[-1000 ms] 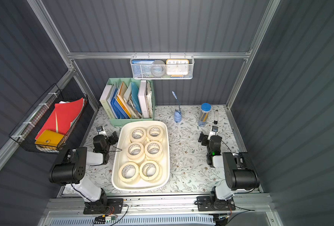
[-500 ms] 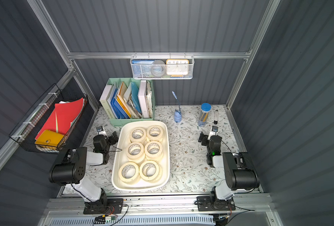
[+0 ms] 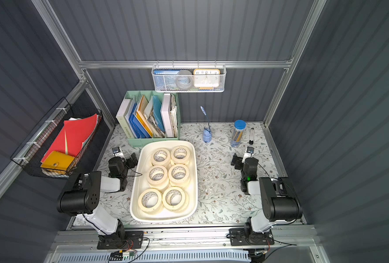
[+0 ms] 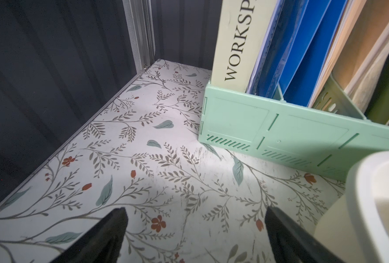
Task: Take out the art tape in the storage box
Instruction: Pick up the art tape from the storage box.
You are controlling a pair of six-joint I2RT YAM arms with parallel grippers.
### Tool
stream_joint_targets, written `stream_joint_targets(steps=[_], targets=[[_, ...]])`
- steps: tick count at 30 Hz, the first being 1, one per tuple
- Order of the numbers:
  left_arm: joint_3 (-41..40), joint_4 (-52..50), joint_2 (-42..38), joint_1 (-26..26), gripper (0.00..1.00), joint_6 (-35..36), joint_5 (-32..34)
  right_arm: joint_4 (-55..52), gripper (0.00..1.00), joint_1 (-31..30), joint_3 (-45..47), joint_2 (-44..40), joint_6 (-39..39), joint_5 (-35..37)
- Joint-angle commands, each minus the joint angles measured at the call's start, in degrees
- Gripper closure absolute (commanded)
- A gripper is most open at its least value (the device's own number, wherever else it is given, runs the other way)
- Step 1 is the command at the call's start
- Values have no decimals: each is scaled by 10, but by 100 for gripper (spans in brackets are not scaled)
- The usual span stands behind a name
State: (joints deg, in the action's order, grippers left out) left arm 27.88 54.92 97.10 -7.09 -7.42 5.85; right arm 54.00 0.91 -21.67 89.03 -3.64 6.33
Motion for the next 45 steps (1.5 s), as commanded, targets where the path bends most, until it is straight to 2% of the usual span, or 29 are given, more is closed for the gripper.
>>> stream_joint_targets(steps=[1, 3, 8, 12, 14, 17, 20, 21, 23, 24, 26, 32, 35, 40, 45], targets=[[36, -98, -41, 6, 0, -20, 24, -86, 1, -2, -29, -53, -4, 23], [65, -166, -74, 6, 0, -23, 37, -200, 1, -2, -68, -101, 3, 10], [111, -238, -154, 6, 0, 16, 107, -405, 1, -25, -163, -169, 11, 33], [190, -370, -226, 17, 0, 41, 103, -609, 1, -62, -264, -192, -11, 53], [226, -435, -249, 46, 0, 42, 113, -701, 1, -94, -316, -187, -22, 71], [310, -580, -235, 126, 0, 30, 119, -828, 3, -137, -390, -163, -39, 57], [384, -687, -176, 182, 0, -12, 59, -925, 4, -164, -446, -136, -64, 6], [400, -710, -154, 197, 0, -28, 41, -947, 8, -172, -461, -127, -71, -5], [417, -727, -119, 211, 0, -52, 15, -981, 17, -188, -483, -110, -75, -27], [418, -725, -104, 212, 1, -64, 6, -999, 17, -197, -493, -101, -78, -35], [422, -736, -73, 212, 4, -94, -15, -1022, 17, -213, -506, -86, -80, -43], [446, -774, 17, 211, 7, -137, 14, -1049, 17, -239, -507, -57, -86, -50], [440, -769, 40, 203, 10, -148, 25, -1044, 17, -242, -497, -52, -90, -56], [427, -754, 58, 182, 16, -161, 7, -1032, 17, -242, -483, -54, -95, -56], [423, -741, 77, 177, 31, -161, -7, -1030, 18, -242, -481, -56, -96, -52]])
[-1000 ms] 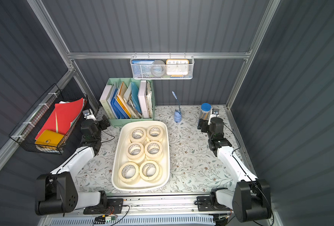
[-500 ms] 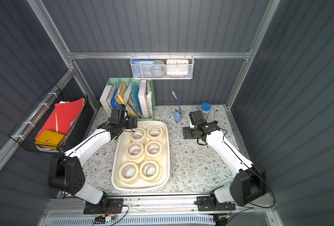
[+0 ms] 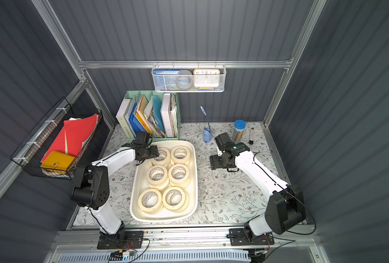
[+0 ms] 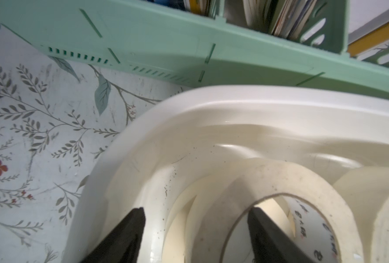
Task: Take out the art tape in the storage box
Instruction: Pick up the art tape from the storage box.
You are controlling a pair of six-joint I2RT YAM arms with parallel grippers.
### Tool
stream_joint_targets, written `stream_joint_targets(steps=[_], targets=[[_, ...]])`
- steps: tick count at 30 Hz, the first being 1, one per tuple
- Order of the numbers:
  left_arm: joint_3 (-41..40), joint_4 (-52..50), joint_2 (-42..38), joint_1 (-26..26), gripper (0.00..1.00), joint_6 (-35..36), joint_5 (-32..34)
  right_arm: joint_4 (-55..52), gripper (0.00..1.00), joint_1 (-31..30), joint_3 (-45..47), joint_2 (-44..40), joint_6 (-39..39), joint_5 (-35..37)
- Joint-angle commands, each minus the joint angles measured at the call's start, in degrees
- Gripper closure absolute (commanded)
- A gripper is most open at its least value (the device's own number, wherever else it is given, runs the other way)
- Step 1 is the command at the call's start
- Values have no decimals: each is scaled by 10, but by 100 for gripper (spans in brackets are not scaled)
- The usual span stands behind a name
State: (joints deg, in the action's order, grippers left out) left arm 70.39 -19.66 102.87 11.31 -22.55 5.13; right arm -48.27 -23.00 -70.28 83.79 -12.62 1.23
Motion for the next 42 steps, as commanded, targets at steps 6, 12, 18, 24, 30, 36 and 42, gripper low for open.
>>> stream_joint_targets(steps=[6, 12, 18, 24, 30, 36, 42], targets=[[2, 6, 34, -7, 57, -10, -2, -24, 22, -4, -6, -10, -6, 6], [25, -16, 26, -7, 79, -1, 18, -52, 25, -21, -49, 3, -15, 6], [78, -70, -11, 10, 80, 35, 46, -99, 26, -87, -178, 70, -36, 18], [101, -77, -30, 63, 80, 35, 61, -69, 28, -126, -299, 150, -77, -38], [134, -79, -22, 106, 80, 23, 65, -26, 29, -148, -373, 224, -93, -66], [148, -81, -21, 126, 80, 20, 65, -5, 29, -152, -409, 277, -101, -82], [151, -80, -27, 138, 80, 18, 62, 14, 30, -152, -429, 326, -107, -73]])
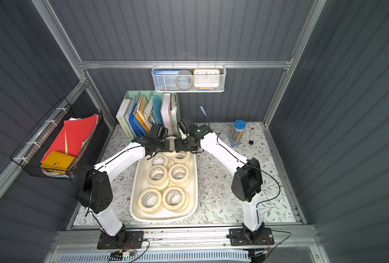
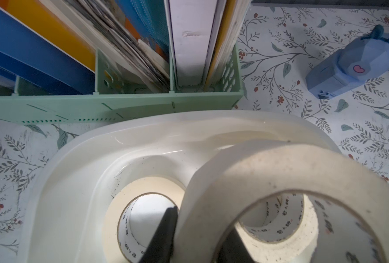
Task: Take out the art tape in the storage box
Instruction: Pick up the art tape from the storage box.
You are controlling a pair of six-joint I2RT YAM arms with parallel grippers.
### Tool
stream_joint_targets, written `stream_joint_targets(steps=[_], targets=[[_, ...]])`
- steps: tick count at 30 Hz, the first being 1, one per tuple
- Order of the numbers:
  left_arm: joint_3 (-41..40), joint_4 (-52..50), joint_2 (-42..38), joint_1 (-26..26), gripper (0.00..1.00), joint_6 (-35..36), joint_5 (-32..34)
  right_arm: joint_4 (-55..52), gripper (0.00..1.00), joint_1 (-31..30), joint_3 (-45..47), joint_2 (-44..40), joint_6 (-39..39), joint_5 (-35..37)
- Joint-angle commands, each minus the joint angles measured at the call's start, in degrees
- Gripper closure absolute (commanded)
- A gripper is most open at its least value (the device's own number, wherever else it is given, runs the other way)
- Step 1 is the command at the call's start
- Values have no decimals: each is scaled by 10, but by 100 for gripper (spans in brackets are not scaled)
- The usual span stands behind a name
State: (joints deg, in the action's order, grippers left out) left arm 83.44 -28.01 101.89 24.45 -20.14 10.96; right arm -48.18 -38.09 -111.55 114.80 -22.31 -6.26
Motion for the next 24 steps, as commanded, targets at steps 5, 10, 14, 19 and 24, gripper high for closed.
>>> stream_joint_targets(steps=[5, 10, 14, 19, 24], targets=[[11, 10, -25, 15, 81, -13, -3, 41, 37, -1, -17, 39, -18, 24], [1, 11, -34, 19, 81, -18, -5, 49, 77, -1, -9, 42, -20, 42], [-7, 20, -41, 21, 67, -21, -18, 52, 100, 0, 2, 35, -21, 58], [-45, 72, -79, 21, 15, 2, -79, 42, 100, 8, 2, 31, -24, 62], [-91, 147, -168, 21, 0, 22, -148, -7, 100, 24, -2, 7, -23, 77]])
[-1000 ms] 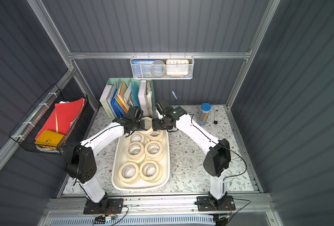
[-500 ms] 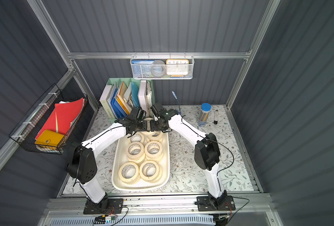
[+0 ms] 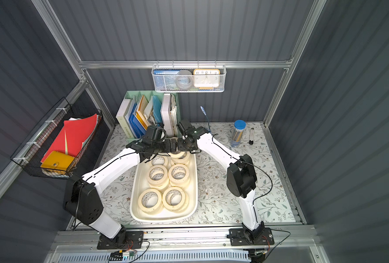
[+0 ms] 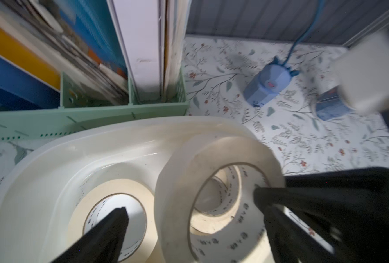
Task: Take out the art tape in the storage box
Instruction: Pick up the art tape from the storage box, then place the art tape at the center of the board.
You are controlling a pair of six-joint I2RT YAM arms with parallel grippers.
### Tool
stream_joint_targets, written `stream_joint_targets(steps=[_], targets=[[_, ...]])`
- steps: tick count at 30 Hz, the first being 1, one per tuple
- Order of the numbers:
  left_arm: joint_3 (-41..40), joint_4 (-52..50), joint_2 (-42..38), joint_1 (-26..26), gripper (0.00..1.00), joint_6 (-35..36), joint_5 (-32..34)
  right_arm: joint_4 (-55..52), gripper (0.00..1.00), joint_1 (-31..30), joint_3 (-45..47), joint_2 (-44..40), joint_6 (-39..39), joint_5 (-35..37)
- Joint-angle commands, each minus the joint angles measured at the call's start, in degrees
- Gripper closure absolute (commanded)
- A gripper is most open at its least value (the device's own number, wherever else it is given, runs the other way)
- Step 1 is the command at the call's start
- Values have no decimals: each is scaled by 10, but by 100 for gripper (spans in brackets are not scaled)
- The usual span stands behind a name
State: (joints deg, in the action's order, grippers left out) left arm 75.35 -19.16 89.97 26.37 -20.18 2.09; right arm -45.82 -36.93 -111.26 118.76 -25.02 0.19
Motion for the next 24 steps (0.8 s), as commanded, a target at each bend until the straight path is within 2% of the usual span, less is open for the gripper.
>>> stream_joint_targets(steps=[1, 6, 12, 17, 20, 24], targets=[[-9, 60, -62, 2, 0, 10, -69, -47, 100, 16, -5, -41, 5, 18], [14, 47, -82, 1, 0, 19, -53, -157, 100, 40, 21, -118, 25, 60], [15, 44, -55, -7, 0, 8, -16, -209, 100, 113, 149, -255, 19, 59], [-2, 75, 15, -52, 0, -14, -26, -241, 100, 235, 243, -323, 34, 51], [-17, 108, 47, -74, 5, -23, -40, -267, 100, 312, 263, -322, 55, 49], [-1, 95, 87, -82, 10, -14, -42, -277, 100, 406, 273, -290, 85, 13]])
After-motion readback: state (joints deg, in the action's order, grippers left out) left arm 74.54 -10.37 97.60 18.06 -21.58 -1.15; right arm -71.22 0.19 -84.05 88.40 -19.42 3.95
